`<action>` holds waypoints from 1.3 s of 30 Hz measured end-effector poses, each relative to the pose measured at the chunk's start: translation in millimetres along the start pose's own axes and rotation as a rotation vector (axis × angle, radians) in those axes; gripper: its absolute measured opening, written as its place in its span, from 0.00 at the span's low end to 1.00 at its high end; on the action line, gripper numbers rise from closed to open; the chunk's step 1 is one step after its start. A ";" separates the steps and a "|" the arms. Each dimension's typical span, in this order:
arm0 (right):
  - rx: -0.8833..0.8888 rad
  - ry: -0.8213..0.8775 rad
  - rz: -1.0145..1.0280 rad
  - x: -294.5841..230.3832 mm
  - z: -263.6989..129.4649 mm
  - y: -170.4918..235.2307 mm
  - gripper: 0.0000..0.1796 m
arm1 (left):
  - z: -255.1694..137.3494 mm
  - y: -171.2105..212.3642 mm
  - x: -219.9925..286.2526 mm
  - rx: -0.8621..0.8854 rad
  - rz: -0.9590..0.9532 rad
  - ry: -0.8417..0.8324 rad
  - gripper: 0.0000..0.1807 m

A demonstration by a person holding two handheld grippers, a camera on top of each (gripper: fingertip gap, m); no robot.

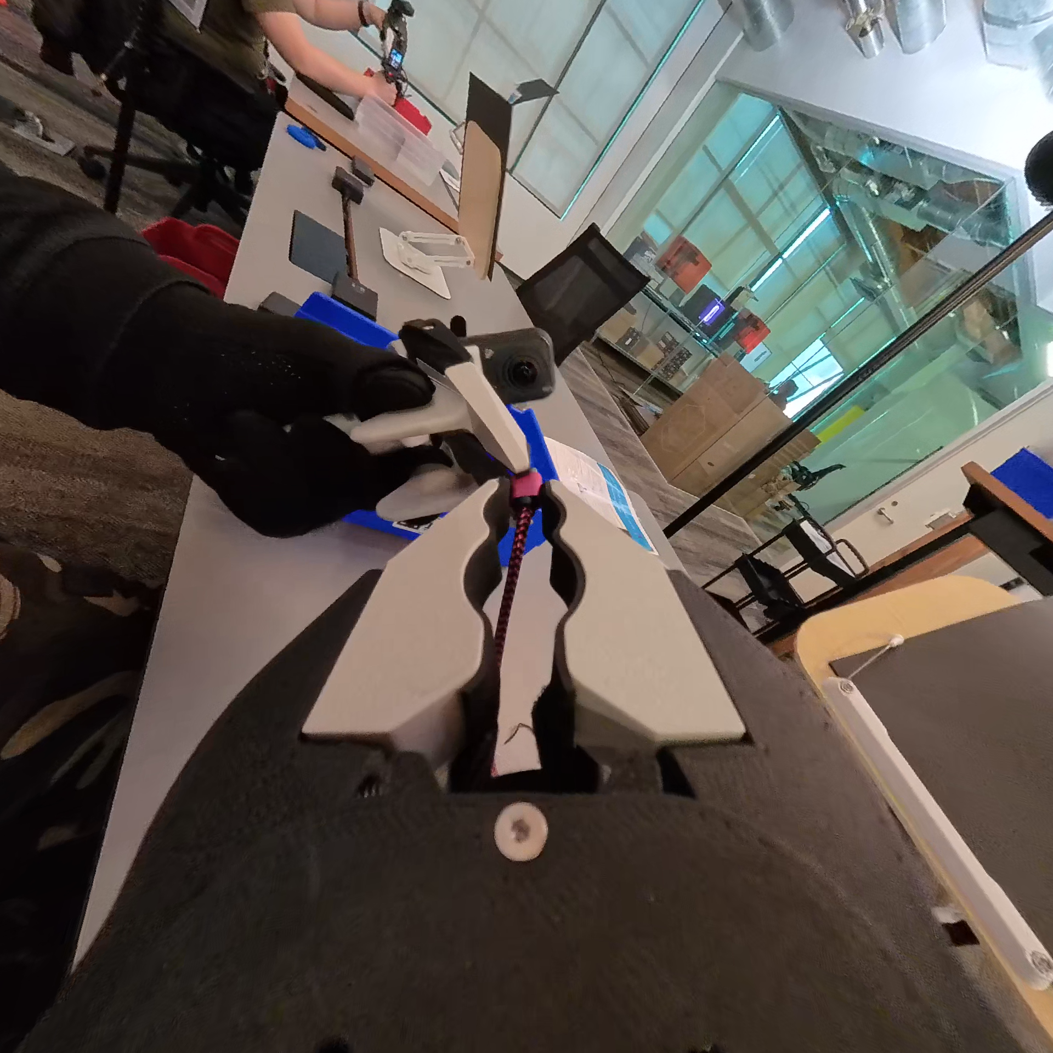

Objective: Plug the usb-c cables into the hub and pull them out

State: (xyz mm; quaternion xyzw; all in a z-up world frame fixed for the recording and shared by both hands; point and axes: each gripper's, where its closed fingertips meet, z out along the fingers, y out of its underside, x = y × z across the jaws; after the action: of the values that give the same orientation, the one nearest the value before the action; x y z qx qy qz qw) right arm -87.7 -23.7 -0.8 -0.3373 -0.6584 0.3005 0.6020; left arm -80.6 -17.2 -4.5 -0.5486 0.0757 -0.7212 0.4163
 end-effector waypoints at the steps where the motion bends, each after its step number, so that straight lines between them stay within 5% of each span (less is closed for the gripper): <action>1: 0.001 0.009 0.007 3.7 -2.1 0.9 0.04 | -2.7 -3.6 -2.3 0.015 0.026 -0.030 0.09; 5: -0.020 0.055 0.039 24.7 -15.2 10.0 0.04 | -9.6 -5.7 -23.0 -0.036 0.211 -0.274 0.10; 14: -0.075 0.172 0.085 71.7 -56.2 30.0 0.05 | -44.5 31.5 -131.7 -0.461 0.470 -0.945 0.14; 21: -0.077 0.189 0.087 77.9 -64.0 29.7 0.04 | -72.3 50.7 -206.2 -0.759 0.612 -1.273 0.18; 27: -0.075 0.179 0.083 75.8 -62.8 27.9 0.05 | -83.3 57.0 -235.7 -0.695 0.434 -1.302 0.21; 33: -0.066 0.175 0.109 77.0 -63.0 32.6 0.04 | -78.0 55.0 -239.6 -0.675 0.389 -1.255 0.09; 39: -0.060 0.179 0.129 79.9 -65.8 36.5 0.05 | -109.5 11.7 -230.1 -0.920 0.890 -1.616 0.05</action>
State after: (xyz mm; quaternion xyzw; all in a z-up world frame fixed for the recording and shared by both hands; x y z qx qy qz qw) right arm -23.0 61.6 23.2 -0.4223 -0.5876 0.2878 0.6273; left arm -156.2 94.5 -221.1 -0.8981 0.2382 0.1814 0.3221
